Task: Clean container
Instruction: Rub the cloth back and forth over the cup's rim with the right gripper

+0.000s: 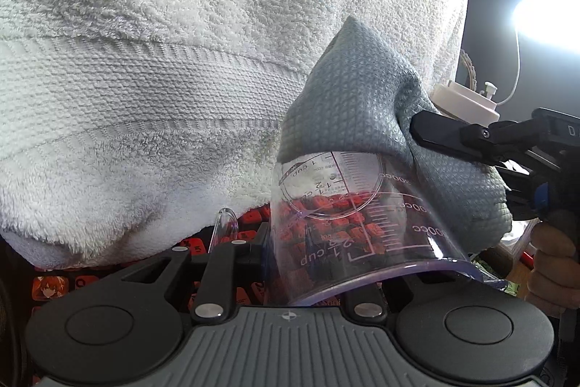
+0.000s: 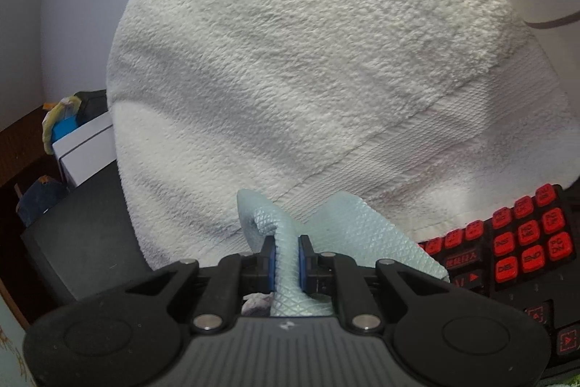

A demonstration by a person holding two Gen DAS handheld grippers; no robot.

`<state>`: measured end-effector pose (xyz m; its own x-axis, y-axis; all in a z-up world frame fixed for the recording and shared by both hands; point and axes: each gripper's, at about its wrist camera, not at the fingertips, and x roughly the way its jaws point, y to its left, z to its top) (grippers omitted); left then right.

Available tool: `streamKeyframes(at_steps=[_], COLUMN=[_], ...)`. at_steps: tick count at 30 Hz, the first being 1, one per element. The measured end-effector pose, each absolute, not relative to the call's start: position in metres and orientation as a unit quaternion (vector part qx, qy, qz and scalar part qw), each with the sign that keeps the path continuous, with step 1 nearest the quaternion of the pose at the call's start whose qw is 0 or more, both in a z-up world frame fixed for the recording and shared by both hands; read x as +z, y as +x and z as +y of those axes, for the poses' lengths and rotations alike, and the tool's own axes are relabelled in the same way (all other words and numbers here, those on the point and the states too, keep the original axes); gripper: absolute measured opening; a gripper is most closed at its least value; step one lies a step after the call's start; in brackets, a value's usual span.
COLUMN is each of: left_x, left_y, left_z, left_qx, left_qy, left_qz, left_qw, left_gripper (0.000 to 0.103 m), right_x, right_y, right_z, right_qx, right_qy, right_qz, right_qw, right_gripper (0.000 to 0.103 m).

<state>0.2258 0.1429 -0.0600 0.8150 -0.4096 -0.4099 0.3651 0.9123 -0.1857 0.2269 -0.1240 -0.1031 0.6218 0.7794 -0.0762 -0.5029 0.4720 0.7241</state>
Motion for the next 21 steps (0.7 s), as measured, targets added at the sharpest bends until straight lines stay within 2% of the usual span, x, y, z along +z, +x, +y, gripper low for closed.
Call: streamKeyframes(at_steps=[6, 15, 21], left_x=[-0.063, -0.063, -0.063], left_y=[0.218, 0.228, 0.227], left_z=[0.164, 0.157, 0.155], left_qx=[-0.205, -0.205, -0.205], left_qy=[-0.051, -0.051, -0.050], left_qz=[0.226, 0.226, 0.226], left_qw=[0.951, 0.951, 0.951], left_gripper=[0.018, 0.018, 0.018], right_x=[-0.103, -0.096, -0.097], right_y=[0.225, 0.210, 0.214], right_z=[-0.119, -0.097, -0.103], right_qx=[0.398, 0.469, 0.455], right_qy=[0.335, 0.289, 0.298], right_qz=[0.204, 0.209, 0.209], right_qw=[0.830, 0.808, 0.813], right_gripper=[0.013, 0.013, 0.010])
